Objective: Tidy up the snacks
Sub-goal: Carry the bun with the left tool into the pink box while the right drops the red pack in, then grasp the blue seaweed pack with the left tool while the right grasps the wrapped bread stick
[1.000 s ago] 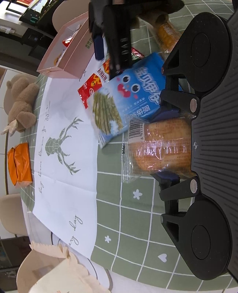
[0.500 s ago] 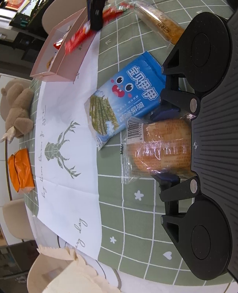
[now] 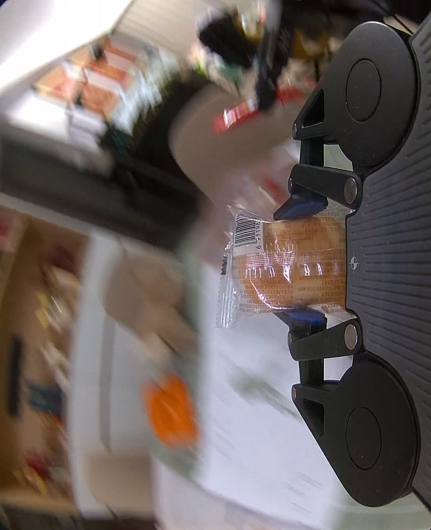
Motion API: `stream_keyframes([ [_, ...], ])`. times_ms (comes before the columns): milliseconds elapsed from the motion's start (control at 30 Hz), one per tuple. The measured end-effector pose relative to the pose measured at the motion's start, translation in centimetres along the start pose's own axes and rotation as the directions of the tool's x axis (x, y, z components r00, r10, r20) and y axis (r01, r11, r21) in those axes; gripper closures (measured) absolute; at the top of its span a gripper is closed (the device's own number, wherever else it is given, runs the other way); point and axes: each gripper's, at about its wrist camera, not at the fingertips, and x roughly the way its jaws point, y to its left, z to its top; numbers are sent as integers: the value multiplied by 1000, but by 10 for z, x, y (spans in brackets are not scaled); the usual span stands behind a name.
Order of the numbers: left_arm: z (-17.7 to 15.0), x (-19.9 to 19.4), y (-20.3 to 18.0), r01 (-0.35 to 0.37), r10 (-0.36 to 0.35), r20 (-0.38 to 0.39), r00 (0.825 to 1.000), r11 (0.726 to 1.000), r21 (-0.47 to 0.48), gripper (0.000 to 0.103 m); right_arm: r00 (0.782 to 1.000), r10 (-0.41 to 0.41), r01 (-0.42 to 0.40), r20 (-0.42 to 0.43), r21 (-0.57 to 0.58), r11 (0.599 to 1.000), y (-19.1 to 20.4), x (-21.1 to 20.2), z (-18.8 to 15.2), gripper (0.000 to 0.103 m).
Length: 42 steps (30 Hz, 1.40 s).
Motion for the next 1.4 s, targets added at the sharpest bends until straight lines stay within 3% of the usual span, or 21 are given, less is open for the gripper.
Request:
stream_keyframes([
  [67, 45, 18, -19, 105, -106, 41, 994, 994, 20, 44, 996, -10, 11, 94, -11, 1000, 1, -18, 26, 59],
  [100, 66, 33, -27, 143, -143, 27, 989, 990, 18, 44, 991, -20, 23, 135, -23, 999, 2, -24, 43, 59],
  [167, 98, 75, -37, 203, -203, -74, 976, 979, -13, 44, 985, -41, 45, 169, -23, 999, 2, -21, 72, 54],
  [200, 107, 97, -38, 212, -215, -121, 969, 977, -35, 44, 984, -44, 47, 174, -15, 999, 0, -13, 86, 50],
  [233, 112, 118, -36, 196, -202, -150, 968, 979, -53, 45, 985, -34, 36, 170, -7, 999, -3, -3, 97, 35],
  [267, 112, 131, -35, 167, -173, -160, 972, 985, -49, 48, 989, -17, 16, 147, 4, 1000, -9, 12, 107, 26],
  [300, 109, 141, -33, 136, -139, -163, 977, 990, -30, 48, 993, -31, 28, 112, 28, 999, -15, 30, 115, 26],
  [433, 78, 141, -10, 86, -88, -175, 981, 996, -16, 48, 990, -143, 144, -7, 23, 989, -34, 75, 106, 27],
  [533, 44, 136, 18, -33, 24, -250, 968, 999, -33, 48, 993, -78, 81, -87, 28, 996, -44, 78, 78, 27],
  [633, 0, 124, 38, -146, 131, -330, 935, 989, -21, 48, 980, -18, 19, -200, 6, 1000, -41, 76, 40, 27],
  [733, -43, 99, 55, -200, 169, -375, 911, 979, -46, 48, 947, 69, -61, -315, 35, 998, -26, 66, -1, 27],
  [800, -69, 80, 67, -226, 165, -402, 901, 968, -108, 48, 913, 157, -131, -376, 92, 987, -18, 54, -26, 27],
  [933, -101, 57, 87, -269, 149, -416, 897, 931, -248, 48, 849, 262, -216, -459, 151, 965, 6, 42, -68, 27],
  [1000, -108, 54, 93, -297, 158, -419, 894, 910, -290, 48, 837, 257, -228, -482, 120, 966, 20, 45, -78, 27],
  [1100, -107, 56, 93, -305, 169, -408, 897, 905, -297, 48, 848, 212, -200, -486, 78, 977, 36, 57, -82, 27],
  [1300, -103, 64, 80, -273, 153, -393, 907, 923, -270, 48, 928, 56, -64, -368, -9, 998, 53, 82, -67, 27],
  [1400, -100, 78, 68, -255, 154, -396, 905, 942, -217, 48, 937, 1, -24, -348, -60, 998, 56, 88, -67, 27],
])
